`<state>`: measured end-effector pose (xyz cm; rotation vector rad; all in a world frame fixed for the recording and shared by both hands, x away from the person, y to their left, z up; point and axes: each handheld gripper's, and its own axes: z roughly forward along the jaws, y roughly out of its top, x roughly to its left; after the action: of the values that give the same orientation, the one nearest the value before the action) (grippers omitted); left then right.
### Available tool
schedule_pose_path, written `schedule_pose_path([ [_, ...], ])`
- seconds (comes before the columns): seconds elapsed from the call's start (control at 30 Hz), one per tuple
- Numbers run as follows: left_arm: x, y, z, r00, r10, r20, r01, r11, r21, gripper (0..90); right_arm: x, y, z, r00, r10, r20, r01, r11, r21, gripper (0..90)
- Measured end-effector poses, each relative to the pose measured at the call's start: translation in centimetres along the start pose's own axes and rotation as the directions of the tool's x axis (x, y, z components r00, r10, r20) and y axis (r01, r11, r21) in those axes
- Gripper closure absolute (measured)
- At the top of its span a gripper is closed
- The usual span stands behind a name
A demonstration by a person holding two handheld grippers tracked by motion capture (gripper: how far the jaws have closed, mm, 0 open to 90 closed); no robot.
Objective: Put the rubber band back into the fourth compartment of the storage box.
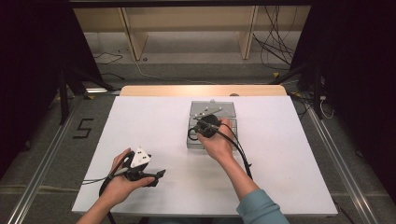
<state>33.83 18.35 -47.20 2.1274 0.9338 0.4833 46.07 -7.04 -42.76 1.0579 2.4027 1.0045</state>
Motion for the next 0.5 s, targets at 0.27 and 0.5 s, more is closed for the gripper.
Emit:
schedule_pose_path([
  [0.27, -0.02, 0.00, -0.01, 1.0000, 0.002, 0.001, -0.002, 1.0000, 0.002, 22.4, -0.22, 0.11, 0.25, 0.9999, 0.000, 0.012, 0.000, 1.000, 0.003, 89.1],
  [0.5, -0.05, -0.01, 0.03, 1.0000, 0.001, 0.000, -0.001, 1.0000, 0.002, 22.4, -0.46, 0.09, 0.57, 0.9998, -0.005, 0.021, 0.005, 1.000, 0.008, 89.1],
])
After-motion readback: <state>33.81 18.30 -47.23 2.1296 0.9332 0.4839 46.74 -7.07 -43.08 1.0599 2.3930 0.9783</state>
